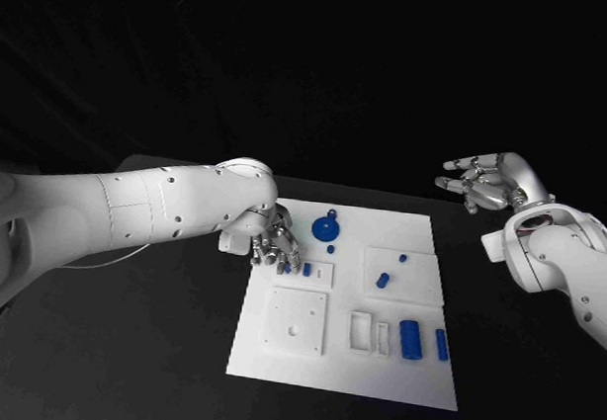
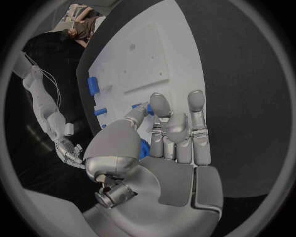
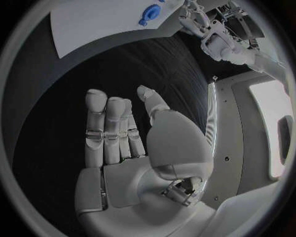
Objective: Assemble the parts on the task board
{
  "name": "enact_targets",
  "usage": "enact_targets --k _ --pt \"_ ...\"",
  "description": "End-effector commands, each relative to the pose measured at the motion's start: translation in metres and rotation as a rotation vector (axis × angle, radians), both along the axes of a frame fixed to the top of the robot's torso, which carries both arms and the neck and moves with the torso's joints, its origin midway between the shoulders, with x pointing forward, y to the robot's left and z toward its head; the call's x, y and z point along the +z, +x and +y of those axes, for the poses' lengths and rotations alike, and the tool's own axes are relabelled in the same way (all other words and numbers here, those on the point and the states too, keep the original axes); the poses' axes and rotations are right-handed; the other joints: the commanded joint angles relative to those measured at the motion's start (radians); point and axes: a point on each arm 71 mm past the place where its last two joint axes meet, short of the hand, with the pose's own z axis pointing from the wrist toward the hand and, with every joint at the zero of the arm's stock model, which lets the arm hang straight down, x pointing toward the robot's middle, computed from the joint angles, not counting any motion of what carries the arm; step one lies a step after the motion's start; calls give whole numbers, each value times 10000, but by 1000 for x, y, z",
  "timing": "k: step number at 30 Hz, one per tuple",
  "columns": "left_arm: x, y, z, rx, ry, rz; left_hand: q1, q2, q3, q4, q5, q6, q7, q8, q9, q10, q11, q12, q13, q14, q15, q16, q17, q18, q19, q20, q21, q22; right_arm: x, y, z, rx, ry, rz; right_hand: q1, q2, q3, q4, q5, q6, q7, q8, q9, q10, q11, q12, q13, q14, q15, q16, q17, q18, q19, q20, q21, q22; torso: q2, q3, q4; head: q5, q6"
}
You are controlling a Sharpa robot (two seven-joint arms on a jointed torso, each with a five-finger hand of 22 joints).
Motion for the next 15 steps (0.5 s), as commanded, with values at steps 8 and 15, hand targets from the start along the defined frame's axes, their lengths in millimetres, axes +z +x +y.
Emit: enact_targets --k 8,15 --pt "-8 -5 3 215 -32 -20 236 323 762 -747 888 -303 -32 -28 -133 411 58 -486 812 -131 13 -128 -122 -256 -62 -120 -53 192 -1 0 1 147 -103 19 -94 -19 13 -23 64 -49 23 43 -11 -45 41 13 -5 -50 6 37 -17 61 -12 20 23 506 1 2 1 -2 6" --pt "-8 -6 3 329 -250 31 219 257 532 -576 514 -317 -52 -31 -81 434 55 -605 1090 -138 18 -118 -120 -251 -68 -97 -42 180 -1 0 2 161 -100 32 -118 -13 32 -29 67 -50 23 42 -11 -44 40 18 -1 -50 6 39 -17 59 -11 20 40 509 0 2 2 2 12"
